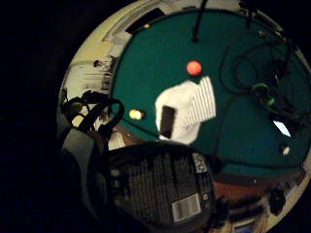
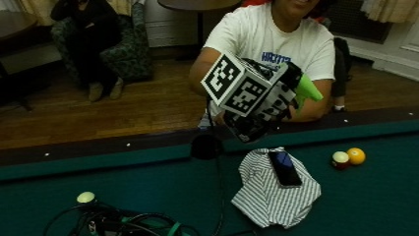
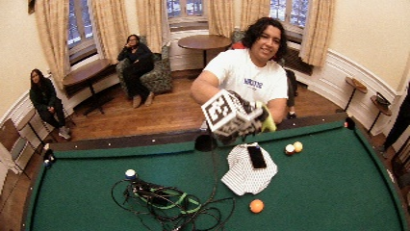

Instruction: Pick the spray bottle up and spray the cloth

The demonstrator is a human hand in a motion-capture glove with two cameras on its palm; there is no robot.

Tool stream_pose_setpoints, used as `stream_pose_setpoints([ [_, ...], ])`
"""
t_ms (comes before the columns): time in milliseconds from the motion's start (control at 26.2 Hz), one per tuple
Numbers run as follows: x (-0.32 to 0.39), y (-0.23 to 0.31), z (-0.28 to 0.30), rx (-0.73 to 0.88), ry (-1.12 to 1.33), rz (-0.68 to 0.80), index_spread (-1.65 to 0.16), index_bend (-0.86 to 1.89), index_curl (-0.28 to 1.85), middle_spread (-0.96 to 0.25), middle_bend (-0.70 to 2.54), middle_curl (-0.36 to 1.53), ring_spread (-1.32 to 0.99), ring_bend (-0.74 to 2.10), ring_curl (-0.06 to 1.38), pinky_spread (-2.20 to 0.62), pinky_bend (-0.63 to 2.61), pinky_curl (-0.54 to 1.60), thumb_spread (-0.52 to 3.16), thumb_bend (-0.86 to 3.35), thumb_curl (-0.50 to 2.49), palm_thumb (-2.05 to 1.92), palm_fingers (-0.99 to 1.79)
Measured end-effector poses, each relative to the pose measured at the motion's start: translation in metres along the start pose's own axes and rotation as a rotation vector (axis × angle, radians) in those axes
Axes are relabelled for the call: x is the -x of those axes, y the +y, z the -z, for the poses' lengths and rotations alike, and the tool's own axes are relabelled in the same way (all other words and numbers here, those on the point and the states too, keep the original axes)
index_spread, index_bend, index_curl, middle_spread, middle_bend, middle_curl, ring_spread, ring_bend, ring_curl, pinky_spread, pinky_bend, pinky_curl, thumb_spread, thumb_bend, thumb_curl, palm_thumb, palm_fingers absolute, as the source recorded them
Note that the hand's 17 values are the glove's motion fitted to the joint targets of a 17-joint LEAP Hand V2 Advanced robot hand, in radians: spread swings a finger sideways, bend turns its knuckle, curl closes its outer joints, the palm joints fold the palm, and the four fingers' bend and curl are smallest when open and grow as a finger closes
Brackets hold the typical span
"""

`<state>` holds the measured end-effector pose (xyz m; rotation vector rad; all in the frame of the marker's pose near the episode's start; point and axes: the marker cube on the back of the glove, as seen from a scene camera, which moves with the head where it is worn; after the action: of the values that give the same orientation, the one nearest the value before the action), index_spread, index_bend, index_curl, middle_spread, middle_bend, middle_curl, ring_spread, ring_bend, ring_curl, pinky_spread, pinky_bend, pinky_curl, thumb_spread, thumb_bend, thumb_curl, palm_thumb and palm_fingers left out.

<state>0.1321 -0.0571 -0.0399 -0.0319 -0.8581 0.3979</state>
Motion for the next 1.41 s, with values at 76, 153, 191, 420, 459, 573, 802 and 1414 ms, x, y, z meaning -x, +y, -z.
stream_pose_setpoints([
  [76, 0.007, 0.002, -0.002, -0.09, -0.074, 0.101, -0.27, 0.34, 0.64, -0.19, 0.74, 0.57, -0.22, 0.77, 0.5, -0.3, 0.43, 0.41, 0.39, -0.03, 0.84, 0.93, 1.38],
  [153, 0.011, 0.004, -0.009, -0.154, -0.134, 0.186, -0.27, 0.34, 0.64, -0.19, 0.74, 0.57, -0.22, 0.77, 0.5, -0.3, 0.43, 0.41, 0.39, -0.03, 0.85, 0.93, 1.38],
  [191, 0.012, 0.004, -0.014, -0.172, -0.158, 0.221, -0.27, 0.35, 0.64, -0.19, 0.74, 0.57, -0.22, 0.77, 0.5, -0.3, 0.43, 0.41, 0.39, -0.03, 0.85, 0.93, 1.38],
  [420, 0.019, -0.002, -0.076, -0.157, -0.293, 0.374, -0.27, 0.35, 0.64, -0.19, 0.73, 0.57, -0.22, 0.78, 0.5, -0.3, 0.43, 0.41, 0.38, -0.03, 0.85, 0.93, 1.39],
  [459, 0.02, -0.005, -0.091, -0.147, -0.312, 0.392, -0.27, 0.35, 0.65, -0.19, 0.74, 0.57, -0.22, 0.78, 0.5, -0.3, 0.43, 0.41, 0.38, -0.03, 0.85, 0.93, 1.38],
  [573, 0.022, -0.014, -0.135, -0.109, -0.367, 0.428, -0.27, 0.35, 0.65, -0.19, 0.74, 0.57, -0.22, 0.78, 0.5, -0.31, 0.43, 0.41, 0.38, -0.03, 0.85, 0.93, 1.38],
  [802, 0.014, -0.041, -0.225, -0.036, -0.413, 0.413, -0.27, 0.35, 0.65, -0.19, 0.74, 0.57, -0.21, 0.78, 0.5, -0.31, 0.43, 0.41, 0.38, -0.03, 0.86, 0.93, 1.38],
  [1414, -0.02, -0.084, -0.309, -0.093, -0.405, 0.396, -0.27, 0.35, 0.65, -0.18, 0.74, 0.57, -0.21, 0.78, 0.5, -0.31, 0.44, 0.41, 0.37, -0.03, 0.86, 0.92, 1.38],
])
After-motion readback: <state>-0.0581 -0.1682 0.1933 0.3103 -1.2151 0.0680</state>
